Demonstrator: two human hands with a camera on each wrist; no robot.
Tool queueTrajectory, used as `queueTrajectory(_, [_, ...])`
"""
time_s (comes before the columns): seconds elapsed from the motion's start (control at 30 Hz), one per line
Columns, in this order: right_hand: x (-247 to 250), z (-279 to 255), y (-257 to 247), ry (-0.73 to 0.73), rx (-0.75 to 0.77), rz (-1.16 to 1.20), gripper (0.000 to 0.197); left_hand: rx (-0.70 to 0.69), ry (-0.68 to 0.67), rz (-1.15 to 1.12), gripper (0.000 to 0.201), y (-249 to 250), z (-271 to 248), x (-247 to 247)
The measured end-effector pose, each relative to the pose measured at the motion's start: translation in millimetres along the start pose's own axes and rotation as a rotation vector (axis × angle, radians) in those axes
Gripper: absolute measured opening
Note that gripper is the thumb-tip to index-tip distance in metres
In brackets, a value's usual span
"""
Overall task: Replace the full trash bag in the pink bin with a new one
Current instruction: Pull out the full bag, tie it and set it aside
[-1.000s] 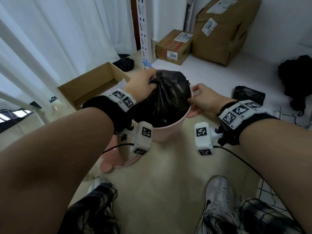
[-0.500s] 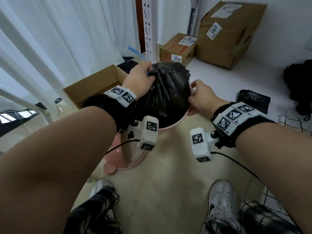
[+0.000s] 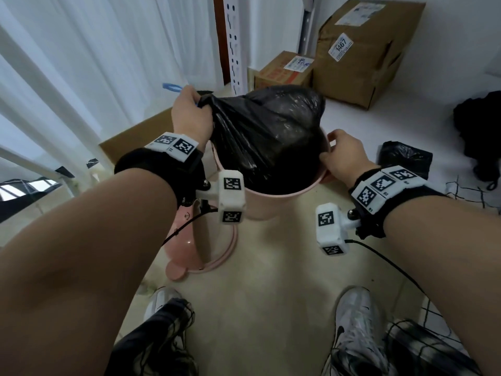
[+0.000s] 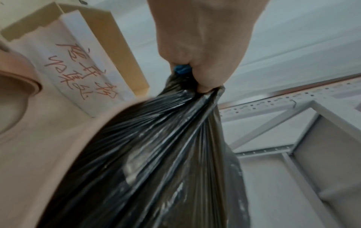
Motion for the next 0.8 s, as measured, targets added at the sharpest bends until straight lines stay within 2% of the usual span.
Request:
queueTrajectory(0.13, [-1, -2, 4, 0.014, -0.035, -0.051, 0.033, 0.015, 0.061, -0.016, 0.029, -1, 0, 6])
queueTrajectory(0.27, [-12, -7, -5, -0.031, -0.021, -0.135, 0.031, -0.027, -0.003, -0.12, 0.02, 11, -2, -4])
queueTrajectory(0.33, [-18, -10, -12, -0.056, 0.009, -0.144, 0.028, -0.035, -0.01, -0.119, 0.022, 15, -4, -7])
queueTrajectory(0.5, [-23, -15, -11, -0.116, -0.045, -0.035, 0.025, -0.059, 0.035, -0.216, 0.029, 23, 2, -1])
queueTrajectory(0.63, [-20, -15, -9, -0.076, -0.077, -0.041, 0.03, -0.112, 0.098, -0.251, 0.031, 34, 2, 11])
queueTrajectory(0.8, [-26, -12, 0, -0.102, -0.147, 0.05, 0.025, -0.056, 0.173, -0.347, 0.025, 31, 8, 24])
Point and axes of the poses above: each hand's wrist, its own z-axis towards the middle knuckle, its own x-axis out of the back of the hand, y = z × x, the point moved 5 cm from there along z, towards the middle knuckle, and after that the axes turned 1 degree about -z, right-handed, at the moved point
